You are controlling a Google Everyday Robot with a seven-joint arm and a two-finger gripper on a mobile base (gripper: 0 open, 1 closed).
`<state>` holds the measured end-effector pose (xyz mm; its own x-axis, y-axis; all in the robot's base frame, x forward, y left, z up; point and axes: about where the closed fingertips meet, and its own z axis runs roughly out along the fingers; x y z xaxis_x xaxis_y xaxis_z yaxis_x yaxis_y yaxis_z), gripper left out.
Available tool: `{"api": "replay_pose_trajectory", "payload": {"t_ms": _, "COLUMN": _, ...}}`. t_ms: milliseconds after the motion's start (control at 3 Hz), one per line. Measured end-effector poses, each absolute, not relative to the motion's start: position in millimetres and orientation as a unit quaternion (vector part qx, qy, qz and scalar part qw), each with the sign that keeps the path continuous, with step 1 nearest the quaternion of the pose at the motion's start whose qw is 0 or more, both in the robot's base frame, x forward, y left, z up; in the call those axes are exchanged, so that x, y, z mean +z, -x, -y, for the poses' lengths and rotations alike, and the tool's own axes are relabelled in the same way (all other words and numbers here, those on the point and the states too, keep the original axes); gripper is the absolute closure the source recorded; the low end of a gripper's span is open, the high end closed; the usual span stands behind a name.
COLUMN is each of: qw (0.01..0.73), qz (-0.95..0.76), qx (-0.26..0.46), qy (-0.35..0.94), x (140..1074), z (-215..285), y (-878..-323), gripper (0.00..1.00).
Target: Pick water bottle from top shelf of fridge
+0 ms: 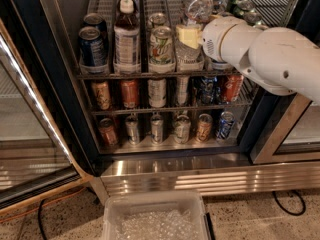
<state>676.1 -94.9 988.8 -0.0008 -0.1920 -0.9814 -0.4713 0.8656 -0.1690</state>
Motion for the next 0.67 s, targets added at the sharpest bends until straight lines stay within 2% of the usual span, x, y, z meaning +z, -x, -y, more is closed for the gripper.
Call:
{"api": "replay_pose_trajectory", "payload": {"t_ms": 333, "qw": 0.649, "qz": -0.703, "qx": 0.145, "qy": 0.251, "x": 1006.3, "z": 73.3, "y": -657.9, "gripper": 1.00}}
{"api": "replay_pose_trajectory", "payload": {"t_ms": 667, "qw": 0.640, "qz": -0.708, "qx": 0.152, "qy": 0.257, "x": 1014.7, "z": 73.4, "y": -652.0, "gripper": 1.00}}
